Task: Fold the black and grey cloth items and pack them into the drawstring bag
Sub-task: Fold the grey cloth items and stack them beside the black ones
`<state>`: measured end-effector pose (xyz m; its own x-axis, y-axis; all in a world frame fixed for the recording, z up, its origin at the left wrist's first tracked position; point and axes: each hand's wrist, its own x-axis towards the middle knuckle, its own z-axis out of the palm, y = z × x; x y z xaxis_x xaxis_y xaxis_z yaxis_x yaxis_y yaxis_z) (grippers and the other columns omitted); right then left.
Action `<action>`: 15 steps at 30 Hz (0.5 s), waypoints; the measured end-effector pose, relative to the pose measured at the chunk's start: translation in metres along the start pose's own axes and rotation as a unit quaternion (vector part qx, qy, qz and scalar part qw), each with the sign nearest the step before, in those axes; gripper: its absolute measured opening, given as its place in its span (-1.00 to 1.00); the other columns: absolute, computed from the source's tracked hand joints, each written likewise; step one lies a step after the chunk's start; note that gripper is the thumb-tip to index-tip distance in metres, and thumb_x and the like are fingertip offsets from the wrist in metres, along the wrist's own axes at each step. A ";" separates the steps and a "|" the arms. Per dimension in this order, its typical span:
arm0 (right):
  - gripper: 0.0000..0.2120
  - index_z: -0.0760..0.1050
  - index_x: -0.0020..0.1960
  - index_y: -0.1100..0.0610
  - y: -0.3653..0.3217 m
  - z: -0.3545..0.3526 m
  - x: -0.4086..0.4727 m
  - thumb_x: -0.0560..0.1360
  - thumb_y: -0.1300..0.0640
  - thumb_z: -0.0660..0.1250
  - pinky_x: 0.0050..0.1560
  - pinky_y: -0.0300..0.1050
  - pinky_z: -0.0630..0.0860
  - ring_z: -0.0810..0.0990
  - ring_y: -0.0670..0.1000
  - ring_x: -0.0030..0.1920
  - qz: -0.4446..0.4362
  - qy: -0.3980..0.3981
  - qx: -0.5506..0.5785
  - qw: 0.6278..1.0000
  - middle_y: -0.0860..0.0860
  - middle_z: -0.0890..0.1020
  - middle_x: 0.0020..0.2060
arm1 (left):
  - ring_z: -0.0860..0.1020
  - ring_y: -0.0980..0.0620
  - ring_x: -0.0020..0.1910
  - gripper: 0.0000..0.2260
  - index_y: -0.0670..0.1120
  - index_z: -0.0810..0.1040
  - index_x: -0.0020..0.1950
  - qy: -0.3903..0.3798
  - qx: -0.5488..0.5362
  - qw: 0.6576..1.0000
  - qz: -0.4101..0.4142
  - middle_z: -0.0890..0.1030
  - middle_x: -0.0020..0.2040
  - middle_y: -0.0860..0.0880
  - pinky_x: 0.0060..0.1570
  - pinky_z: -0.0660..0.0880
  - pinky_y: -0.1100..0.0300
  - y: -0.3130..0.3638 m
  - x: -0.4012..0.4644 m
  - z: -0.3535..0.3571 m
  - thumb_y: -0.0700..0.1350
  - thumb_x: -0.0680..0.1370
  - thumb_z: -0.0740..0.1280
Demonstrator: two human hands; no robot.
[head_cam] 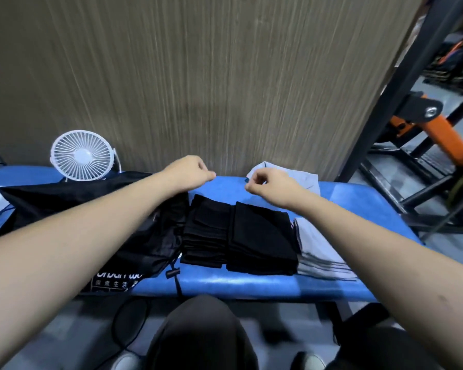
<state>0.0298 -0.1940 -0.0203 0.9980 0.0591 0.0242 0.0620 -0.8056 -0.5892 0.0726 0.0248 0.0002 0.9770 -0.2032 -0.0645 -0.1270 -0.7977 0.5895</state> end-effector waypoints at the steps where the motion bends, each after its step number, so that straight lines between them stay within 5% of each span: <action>1: -0.80 0.57 -0.13 0.12 0.012 -0.008 0.003 0.52 -0.01 0.36 -0.11 -0.14 0.44 0.54 -0.05 -0.21 0.012 0.008 -0.006 1.000 -0.06 0.65 -0.23 | 0.45 -0.03 -0.20 -0.84 -0.05 0.53 -0.11 -0.017 -0.035 0.999 0.002 0.52 -0.19 -0.08 -0.22 0.38 0.16 0.007 0.009 0.003 0.02 0.56 0.37; 6: -0.88 0.54 -0.15 0.03 0.083 -0.029 0.020 0.49 0.00 0.38 0.07 0.00 0.51 0.61 0.02 -0.04 0.055 0.017 -0.113 0.992 -0.05 0.67 -0.15 | 0.44 -0.01 -0.26 -0.90 -0.12 0.58 -0.06 -0.089 -0.098 0.991 -0.025 0.55 -0.23 0.00 -0.38 0.24 0.23 0.042 0.048 0.036 -0.09 0.54 0.35; 9: -0.88 0.51 -0.12 -0.05 0.117 -0.034 0.031 0.45 -0.05 0.42 0.00 -0.02 0.45 0.56 0.05 0.00 0.066 0.037 -0.148 0.986 -0.05 0.61 -0.10 | 0.42 -0.01 -0.32 -0.90 -0.13 0.55 -0.12 -0.104 -0.099 0.989 -0.046 0.54 -0.24 -0.05 -0.39 0.21 0.23 0.053 0.076 0.070 -0.10 0.50 0.37; 15: -0.58 0.47 0.19 0.02 0.157 -0.030 0.054 0.40 -0.07 0.49 0.14 0.01 0.40 0.42 0.13 0.18 0.018 0.038 -0.233 0.972 0.03 0.44 0.12 | 0.31 0.01 -0.48 -0.73 -0.13 0.45 -0.35 -0.078 -0.114 0.986 -0.099 0.41 -0.45 -0.04 -0.43 0.22 0.23 0.055 0.115 0.114 -0.04 0.46 0.42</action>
<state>0.0940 -0.3349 -0.0870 0.9967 -0.0044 0.0805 0.0087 -0.9869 -0.1614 0.1588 -0.1069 -0.0666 0.9385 -0.1556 -0.3083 0.1218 -0.6862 0.7171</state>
